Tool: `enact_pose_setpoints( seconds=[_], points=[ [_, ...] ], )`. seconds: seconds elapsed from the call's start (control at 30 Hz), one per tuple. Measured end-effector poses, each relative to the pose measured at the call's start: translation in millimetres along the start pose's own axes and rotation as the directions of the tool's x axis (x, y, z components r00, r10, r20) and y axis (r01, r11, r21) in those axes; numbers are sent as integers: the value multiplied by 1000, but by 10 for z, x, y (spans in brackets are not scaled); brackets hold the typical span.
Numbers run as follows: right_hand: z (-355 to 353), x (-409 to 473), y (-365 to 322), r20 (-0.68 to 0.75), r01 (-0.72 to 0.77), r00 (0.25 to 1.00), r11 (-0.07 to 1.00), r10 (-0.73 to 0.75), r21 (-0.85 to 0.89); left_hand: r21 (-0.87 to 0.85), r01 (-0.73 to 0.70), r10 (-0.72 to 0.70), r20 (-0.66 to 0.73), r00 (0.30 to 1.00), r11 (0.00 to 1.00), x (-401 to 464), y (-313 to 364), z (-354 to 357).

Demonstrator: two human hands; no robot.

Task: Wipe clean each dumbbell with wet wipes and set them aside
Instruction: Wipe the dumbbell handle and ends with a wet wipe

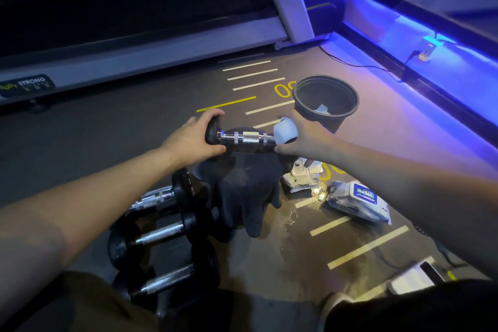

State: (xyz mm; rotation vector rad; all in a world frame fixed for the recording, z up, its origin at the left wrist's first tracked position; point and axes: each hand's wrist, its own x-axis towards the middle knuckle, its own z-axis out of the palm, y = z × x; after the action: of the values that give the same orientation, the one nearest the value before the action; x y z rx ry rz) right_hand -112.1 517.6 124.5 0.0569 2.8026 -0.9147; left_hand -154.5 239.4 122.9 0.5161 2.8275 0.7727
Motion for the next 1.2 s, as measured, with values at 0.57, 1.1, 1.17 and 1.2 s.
enact_pose_setpoints(
  seconds=[0.57,1.1,1.17,1.2],
  points=[
    [187,-331,27,-232,42,972,999,-33,33,-113,81,-96,-125,988,990,-244,274,66],
    [-549,-837,933,-354,-38,933,997,62,74,-213,-71,46,-119,992,975,129,1359,760],
    [-533,-940,1141,-356,-54,929,989,100,138,-212,-90,70,-103,992,973,190,1478,935],
    [-510,-999,1257,-359,-69,925,986,121,153,-210,-102,85,-89,992,972,211,1533,1030]
  ],
)
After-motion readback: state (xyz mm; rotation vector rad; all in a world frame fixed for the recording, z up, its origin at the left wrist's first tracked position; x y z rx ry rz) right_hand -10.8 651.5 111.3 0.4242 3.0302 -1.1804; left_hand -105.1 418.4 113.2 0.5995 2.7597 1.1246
